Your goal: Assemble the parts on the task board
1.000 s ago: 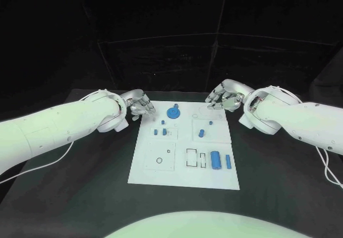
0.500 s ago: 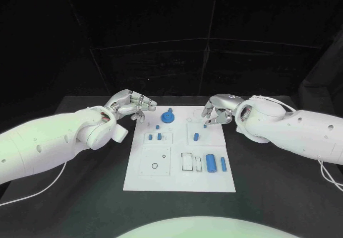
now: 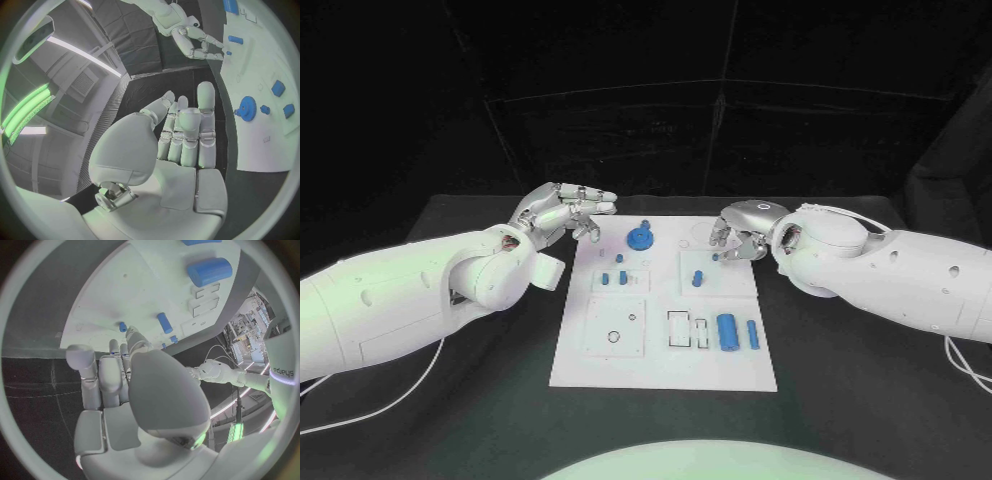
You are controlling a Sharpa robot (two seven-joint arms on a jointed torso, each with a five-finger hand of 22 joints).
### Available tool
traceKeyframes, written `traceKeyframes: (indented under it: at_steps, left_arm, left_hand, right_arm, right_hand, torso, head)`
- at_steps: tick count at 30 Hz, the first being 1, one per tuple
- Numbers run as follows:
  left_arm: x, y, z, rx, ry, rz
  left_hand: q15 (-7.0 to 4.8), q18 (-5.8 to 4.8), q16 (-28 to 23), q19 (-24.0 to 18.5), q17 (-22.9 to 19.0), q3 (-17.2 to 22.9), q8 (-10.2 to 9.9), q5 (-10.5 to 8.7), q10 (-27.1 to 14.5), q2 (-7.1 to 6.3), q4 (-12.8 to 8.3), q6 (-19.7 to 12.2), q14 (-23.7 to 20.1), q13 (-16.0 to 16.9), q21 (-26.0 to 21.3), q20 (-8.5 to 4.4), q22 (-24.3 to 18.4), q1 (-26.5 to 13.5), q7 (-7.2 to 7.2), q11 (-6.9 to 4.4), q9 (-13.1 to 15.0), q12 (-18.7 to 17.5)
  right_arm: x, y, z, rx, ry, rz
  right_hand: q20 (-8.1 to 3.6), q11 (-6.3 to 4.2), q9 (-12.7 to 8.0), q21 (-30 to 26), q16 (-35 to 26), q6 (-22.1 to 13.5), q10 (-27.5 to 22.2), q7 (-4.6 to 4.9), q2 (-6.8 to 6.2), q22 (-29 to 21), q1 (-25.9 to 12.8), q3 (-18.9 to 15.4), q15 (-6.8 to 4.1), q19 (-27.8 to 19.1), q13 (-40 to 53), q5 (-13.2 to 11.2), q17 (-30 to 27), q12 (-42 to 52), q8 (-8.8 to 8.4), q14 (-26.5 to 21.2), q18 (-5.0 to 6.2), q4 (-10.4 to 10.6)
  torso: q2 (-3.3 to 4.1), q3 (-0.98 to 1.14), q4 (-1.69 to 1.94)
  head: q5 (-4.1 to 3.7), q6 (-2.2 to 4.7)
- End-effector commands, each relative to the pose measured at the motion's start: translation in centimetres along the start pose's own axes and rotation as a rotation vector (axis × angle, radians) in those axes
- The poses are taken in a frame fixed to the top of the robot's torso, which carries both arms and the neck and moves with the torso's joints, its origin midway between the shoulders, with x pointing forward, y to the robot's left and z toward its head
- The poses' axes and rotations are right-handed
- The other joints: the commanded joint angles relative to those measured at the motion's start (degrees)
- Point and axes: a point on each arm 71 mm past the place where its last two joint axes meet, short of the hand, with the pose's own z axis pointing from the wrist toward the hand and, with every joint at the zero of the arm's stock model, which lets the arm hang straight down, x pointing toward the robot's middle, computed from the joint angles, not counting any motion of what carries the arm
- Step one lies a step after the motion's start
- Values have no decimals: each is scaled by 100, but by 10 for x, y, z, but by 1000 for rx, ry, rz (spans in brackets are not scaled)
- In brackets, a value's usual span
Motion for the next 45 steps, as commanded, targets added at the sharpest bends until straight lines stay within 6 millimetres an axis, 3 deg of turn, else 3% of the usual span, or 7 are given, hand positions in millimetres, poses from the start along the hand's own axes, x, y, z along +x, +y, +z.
traceKeyframes:
  at_steps: [1, 14, 18, 28, 35, 40, 45]
  left_arm:
    - [1, -3, -1, 33, -1, -64]
    - [1, -3, -1, 31, 8, -73]
    - [2, -3, -2, 28, 13, -76]
    - [2, -3, -2, 22, 20, -79]
    - [2, -2, -3, 19, 22, -80]
    - [1, -2, -3, 18, 22, -80]
    - [0, -2, -3, 16, 21, -80]
  left_hand:
    - [-4, 69, -33, -55, -17, -13, -2, -10, -30, 19, 7, -9, -56, 7, -49, -3, -17, -37, 29, 35, -5, 46]
    - [7, 69, -42, -59, -48, 15, -3, -3, -77, 46, -14, -44, -81, 15, -84, 8, -39, 15, 47, 51, -5, 75]
    - [13, 69, -43, -59, -57, 13, -5, -3, -94, 44, -13, -58, -88, 17, -92, 12, -44, 13, 55, 59, -6, 82]
    - [23, 67, -33, -58, -52, 6, -9, -3, -129, 38, -10, -88, -91, 20, -106, 19, -54, 5, 68, 71, -8, 95]
    - [26, 67, -32, -57, -56, 4, -10, -3, -142, 37, -9, -97, -93, 22, -111, 22, -57, 4, 71, 75, -8, 100]
    - [28, 67, -27, -56, -52, 3, -11, -3, -152, 36, -9, -106, -93, 23, -114, 24, -59, 3, 75, 78, -8, 104]
    - [30, 67, -26, -55, -54, 1, -11, -3, -160, 36, -7, -112, -94, 24, -117, 26, -61, 1, 77, 80, -8, 108]
  right_arm:
    - [3, 0, 2, 8, 33, -24]
    - [17, 4, 8, -2, 74, -11]
    - [19, 4, 10, -2, 84, -5]
    - [22, 5, 11, 3, 97, -4]
    - [19, 7, 11, 6, 33, -13]
    - [15, 8, 7, -2, -16, -4]
    - [10, 10, -1, -16, -72, 18]
  right_hand:
    - [40, 33, 7, -12, -11, 28, 7, 44, -18, 5, -12, 87, 41, 21, -50, -28, -16, -24, -35, 106, 44, -8]
    - [14, -10, 15, 82, -3, 210, 236, -1, 24, 140, 37, 894, -1, 105, -400, -238, -12, -33, -22, 114, 23, -152]
    - [4, -27, 18, 109, 24, 280, 312, -17, 94, 180, -45, 1241, -11, 123, -495, -501, 17, -40, -19, 125, 16, -183]
    - [-33, -74, 36, 195, 67, 456, 497, -57, 128, 312, -172, 1770, -56, 184, -534, -521, 57, -30, 15, 142, -3, -419]
    - [-109, -156, 62, 404, -10, 710, 796, -135, 82, 630, -425, 2262, -134, 326, -526, -523, -114, 2, 66, 148, -57, -784]
    - [-117, -158, 56, 430, -37, 725, 812, -129, 29, 665, -552, 2362, -136, 338, -527, -516, -172, -28, 45, 143, -61, -882]
    - [-121, -160, 50, 449, -30, 736, 824, -124, -4, 689, -657, 2468, -134, 344, -527, -513, -186, -57, 24, 147, -63, -989]
  torso:
    - [-2, 3, -1]
    - [-11, 12, 3]
    - [-10, 11, 5]
    - [-16, 16, 10]
    - [-25, 15, 8]
    - [-28, 21, 12]
    - [-37, 13, 5]
  head:
    - [-2, -26]
    - [1, -72]
    - [3, -77]
    - [-3, -103]
    - [-15, -117]
    - [-21, -122]
    - [-30, -128]
